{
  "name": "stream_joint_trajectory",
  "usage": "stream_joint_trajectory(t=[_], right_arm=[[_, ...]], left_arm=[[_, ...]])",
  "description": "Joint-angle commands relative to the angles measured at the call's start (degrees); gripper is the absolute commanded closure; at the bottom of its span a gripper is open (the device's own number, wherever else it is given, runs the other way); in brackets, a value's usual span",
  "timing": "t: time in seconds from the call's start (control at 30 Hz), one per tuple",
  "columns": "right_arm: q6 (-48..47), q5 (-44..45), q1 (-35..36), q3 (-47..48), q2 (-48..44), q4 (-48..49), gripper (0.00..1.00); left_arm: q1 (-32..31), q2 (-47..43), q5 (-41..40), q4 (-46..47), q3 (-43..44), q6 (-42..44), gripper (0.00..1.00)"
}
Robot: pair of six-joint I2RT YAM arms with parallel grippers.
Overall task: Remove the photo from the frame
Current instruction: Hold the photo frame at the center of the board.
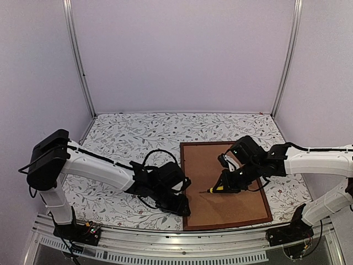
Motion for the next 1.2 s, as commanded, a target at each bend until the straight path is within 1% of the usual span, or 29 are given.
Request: stream_joint_trajectory(t=[0.0, 0.1, 0.2, 0.27, 0.5, 0.77, 1.17], right_arm=[[-1.1, -1.7, 0.4, -0.7, -2.2, -1.1, 1.0], [-1.9, -5.4, 0.7, -1.9, -3.0, -0.1, 1.0], [-2.2, -8.8, 1.3, -3.3, -3.2, 1.6, 1.0], [-1.7, -10.6, 1.7, -4.3, -3.1, 2.9, 1.0], [1.2, -14.3, 2.1, -7.3, -2.6, 8.9, 1.0], [3.1, -15.9, 2.4, -9.0, -0.4, 13.3, 1.0], [4.0, -16.3, 2.4, -9.6, 3.0, 14.9, 1.0]], left_arm=[[-0.5, -0.3, -0.7, -0.9, 1.7, 1.6, 0.6], [0.7, -3.3, -2.6, -1.4, 0.1, 1.3, 0.64], [2.5, -5.7, -2.7, -0.2, -2.3, 1.1, 0.66], [3.2, -5.7, -2.5, -0.4, -2.7, 1.8, 0.68], [3.7, -3.3, 0.3, 1.6, -2.7, 3.7, 0.71], [3.8, -0.7, 2.4, 3.8, -2.8, 3.9, 0.75], [4.5, 3.0, 2.2, 4.0, -1.2, 3.0, 0.86]])
